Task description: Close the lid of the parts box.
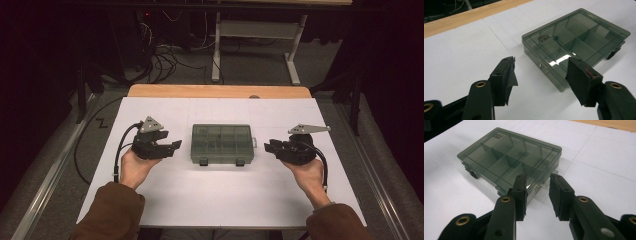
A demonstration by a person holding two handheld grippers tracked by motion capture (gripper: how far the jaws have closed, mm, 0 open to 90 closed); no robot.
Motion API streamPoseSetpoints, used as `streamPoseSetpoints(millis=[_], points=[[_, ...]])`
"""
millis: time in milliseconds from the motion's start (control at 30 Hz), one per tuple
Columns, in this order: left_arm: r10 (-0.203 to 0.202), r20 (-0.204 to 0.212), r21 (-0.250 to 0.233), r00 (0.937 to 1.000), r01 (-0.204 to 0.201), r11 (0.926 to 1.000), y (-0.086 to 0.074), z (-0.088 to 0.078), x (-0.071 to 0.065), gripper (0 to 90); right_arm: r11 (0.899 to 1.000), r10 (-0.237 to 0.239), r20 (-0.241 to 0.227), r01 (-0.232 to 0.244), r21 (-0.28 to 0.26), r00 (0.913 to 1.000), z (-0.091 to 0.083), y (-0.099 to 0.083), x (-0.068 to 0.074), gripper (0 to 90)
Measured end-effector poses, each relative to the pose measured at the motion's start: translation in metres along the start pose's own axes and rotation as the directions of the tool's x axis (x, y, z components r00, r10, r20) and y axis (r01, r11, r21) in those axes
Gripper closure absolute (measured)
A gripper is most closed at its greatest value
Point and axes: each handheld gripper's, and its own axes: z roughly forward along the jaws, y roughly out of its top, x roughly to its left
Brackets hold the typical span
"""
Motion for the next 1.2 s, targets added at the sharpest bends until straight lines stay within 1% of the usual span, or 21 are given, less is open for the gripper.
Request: streamPoseSetpoints(millis=[233, 433, 567, 733, 900, 1067, 1200], points=[[0.002, -0.007, -0.002, 1.0000, -0.002, 1.0000, -0.006, -0.002, 0.001, 39.2, 1.000, 0.006, 0.005, -0.006, -0.011, 1.0000, -0.005, -0.006, -0.001, 66.6], [-0.010, -0.017, -0.023, 0.9998, 0.010, 0.9997, -0.010, -0.009, 0.003, 39.3, 0.999, 0.006, 0.015, -0.006, -0.031, 0.9999, -0.010, -0.012, -0.001, 65.8], [-0.013, -0.020, -0.034, 0.9997, 0.012, 0.9994, -0.014, -0.012, 0.003, 39.2, 0.999, 0.006, 0.012, -0.006, -0.035, 0.9999, -0.013, -0.015, -0.001, 64.7], [-0.012, -0.026, -0.037, 0.9996, 0.011, 0.9992, -0.017, -0.016, 0.003, 39.1, 0.999, 0.005, 0.017, -0.004, -0.042, 0.9999, -0.015, -0.018, -0.001, 63.7], [-0.019, -0.036, -0.061, 0.9992, 0.017, 0.9980, -0.023, -0.021, 0.004, 39.1, 0.998, 0.002, 0.019, -0.001, -0.056, 0.9998, -0.020, -0.023, -0.001, 62.1], [-0.025, -0.043, -0.056, 0.9988, 0.023, 0.9982, -0.029, -0.023, 0.005, 39.2, 0.998, -0.003, 0.020, 0.004, -0.065, 0.9998, -0.024, -0.028, -0.001, 60.7], [-0.030, -0.044, -0.065, 0.9986, 0.028, 0.9975, -0.033, -0.025, 0.006, 39.1, 0.997, -0.002, 0.021, 0.003, -0.073, 0.9998, -0.026, -0.031, -0.001, 59.9]])
